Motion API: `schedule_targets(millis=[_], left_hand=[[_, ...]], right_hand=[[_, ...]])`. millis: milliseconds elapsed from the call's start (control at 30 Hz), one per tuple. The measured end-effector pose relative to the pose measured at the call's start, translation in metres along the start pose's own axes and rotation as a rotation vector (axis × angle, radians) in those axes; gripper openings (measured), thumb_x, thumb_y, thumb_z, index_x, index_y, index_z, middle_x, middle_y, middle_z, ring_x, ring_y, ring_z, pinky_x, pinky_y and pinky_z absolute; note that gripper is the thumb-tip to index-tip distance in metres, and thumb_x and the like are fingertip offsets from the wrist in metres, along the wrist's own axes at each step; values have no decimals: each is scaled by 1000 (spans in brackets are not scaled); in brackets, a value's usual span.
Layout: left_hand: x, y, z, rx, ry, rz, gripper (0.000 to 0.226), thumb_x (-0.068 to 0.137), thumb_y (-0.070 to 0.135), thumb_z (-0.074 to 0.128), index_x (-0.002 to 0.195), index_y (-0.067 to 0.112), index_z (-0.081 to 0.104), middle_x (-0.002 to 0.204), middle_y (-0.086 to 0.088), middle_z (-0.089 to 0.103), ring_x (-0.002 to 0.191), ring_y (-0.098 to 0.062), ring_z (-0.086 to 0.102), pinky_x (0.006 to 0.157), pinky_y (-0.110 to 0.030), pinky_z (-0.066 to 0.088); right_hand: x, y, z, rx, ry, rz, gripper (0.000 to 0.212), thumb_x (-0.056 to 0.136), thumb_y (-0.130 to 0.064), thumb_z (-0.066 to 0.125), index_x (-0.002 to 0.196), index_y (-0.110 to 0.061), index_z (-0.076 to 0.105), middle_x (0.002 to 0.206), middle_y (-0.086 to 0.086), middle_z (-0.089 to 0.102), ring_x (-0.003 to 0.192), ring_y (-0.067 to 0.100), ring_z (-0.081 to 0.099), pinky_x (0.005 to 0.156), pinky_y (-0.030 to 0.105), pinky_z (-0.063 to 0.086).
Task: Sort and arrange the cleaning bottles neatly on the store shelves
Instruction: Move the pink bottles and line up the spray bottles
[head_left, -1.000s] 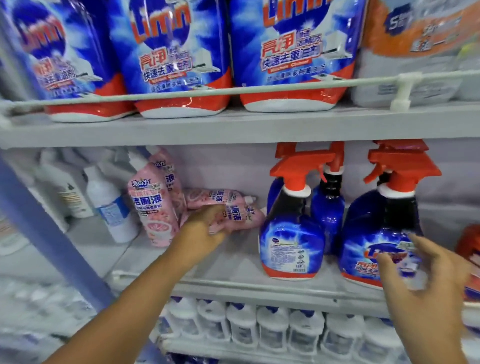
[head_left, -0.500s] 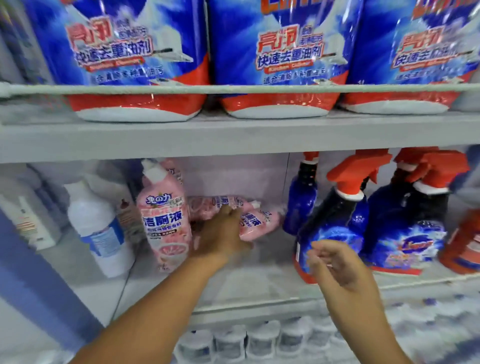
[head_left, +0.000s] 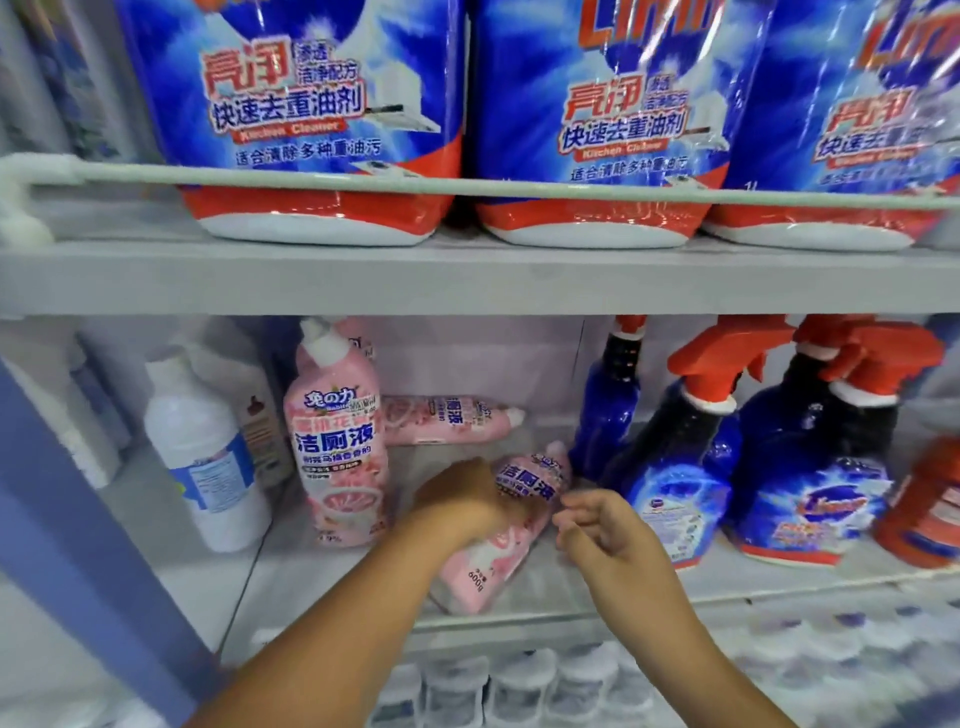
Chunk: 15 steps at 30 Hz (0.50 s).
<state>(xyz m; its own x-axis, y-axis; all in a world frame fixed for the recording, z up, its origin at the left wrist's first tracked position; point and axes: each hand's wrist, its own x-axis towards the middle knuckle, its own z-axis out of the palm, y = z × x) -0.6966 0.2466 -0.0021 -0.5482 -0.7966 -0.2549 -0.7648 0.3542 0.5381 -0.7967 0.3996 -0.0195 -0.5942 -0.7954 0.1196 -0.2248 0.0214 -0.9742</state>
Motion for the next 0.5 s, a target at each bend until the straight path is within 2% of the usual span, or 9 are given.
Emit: schedule_targets(millis=[33, 167, 267, 367, 500], left_hand=[[1, 0, 0, -57, -22, -32, 51, 69, 78, 70, 85, 31, 58, 73, 9, 67, 62, -10, 64, 50, -22, 40], [1, -4, -2, -233, -45, -83, 71, 44, 71, 84, 98, 27, 73, 68, 7, 76, 61, -11, 74, 53, -23, 53], [-5, -7, -11, -305, 7, -94, 66, 46, 66, 86, 97, 26, 73, 73, 8, 77, 61, -9, 74, 56, -23, 57], [-16, -17, -18, -381, 188, -44, 69, 47, 66, 82, 105, 30, 70, 81, 13, 77, 70, -5, 73, 64, -27, 60], [-66, -34, -20, -691, 544, 18, 50, 67, 27, 93, 102, 29, 56, 82, 18, 74, 71, 2, 69, 59, -22, 52]], right_hand=[[1, 2, 1, -8, -21, 20, 26, 93, 3, 63, 102, -21, 66, 89, -7, 72, 79, 17, 65, 89, 57, 55], [4, 1, 3, -14, -55, 48, 27, 92, 3, 64, 106, -20, 65, 91, -12, 73, 75, 10, 65, 89, 49, 57], [7, -1, 6, 7, -59, 92, 29, 90, 3, 63, 105, -21, 66, 90, -9, 74, 78, 11, 68, 87, 42, 58], [10, 2, 14, 74, -52, 162, 24, 92, 1, 62, 101, -21, 68, 87, -5, 74, 82, 17, 70, 86, 43, 58], [32, 3, 36, 285, -80, 326, 22, 95, 2, 52, 95, -11, 69, 90, 13, 73, 83, 24, 67, 82, 41, 53]])
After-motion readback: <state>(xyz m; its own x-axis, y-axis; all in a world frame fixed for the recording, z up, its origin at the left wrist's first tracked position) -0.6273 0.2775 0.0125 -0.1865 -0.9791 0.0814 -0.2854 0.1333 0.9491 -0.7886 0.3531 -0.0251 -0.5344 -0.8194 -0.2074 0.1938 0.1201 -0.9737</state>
